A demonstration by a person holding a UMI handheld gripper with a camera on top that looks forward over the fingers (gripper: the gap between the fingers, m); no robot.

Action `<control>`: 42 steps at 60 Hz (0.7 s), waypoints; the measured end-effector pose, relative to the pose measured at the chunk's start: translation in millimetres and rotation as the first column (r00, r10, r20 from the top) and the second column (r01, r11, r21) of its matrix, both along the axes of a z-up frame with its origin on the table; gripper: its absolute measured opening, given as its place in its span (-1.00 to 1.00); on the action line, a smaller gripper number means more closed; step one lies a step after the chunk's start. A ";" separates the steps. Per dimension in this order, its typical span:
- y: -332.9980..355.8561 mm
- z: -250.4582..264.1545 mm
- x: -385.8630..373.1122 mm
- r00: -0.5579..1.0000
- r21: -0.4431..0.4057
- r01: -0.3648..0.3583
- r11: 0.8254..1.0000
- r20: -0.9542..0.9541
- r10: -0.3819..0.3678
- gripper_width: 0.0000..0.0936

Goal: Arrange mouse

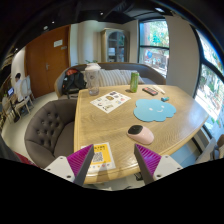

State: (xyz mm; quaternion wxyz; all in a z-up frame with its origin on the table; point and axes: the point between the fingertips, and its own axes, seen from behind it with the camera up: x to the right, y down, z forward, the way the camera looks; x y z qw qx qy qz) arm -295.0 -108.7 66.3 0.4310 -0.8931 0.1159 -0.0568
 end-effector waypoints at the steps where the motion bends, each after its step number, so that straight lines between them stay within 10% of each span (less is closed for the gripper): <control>1: -4.0 -2.4 5.0 1.000 0.000 -0.004 1.000 -0.001 0.004 0.79; 25: -9.4 -45.1 73.0 1.000 0.005 -0.008 1.000 0.018 0.008 0.79; 42: 25.8 -80.3 148.5 0.985 -0.009 -0.157 0.988 0.068 0.157 0.87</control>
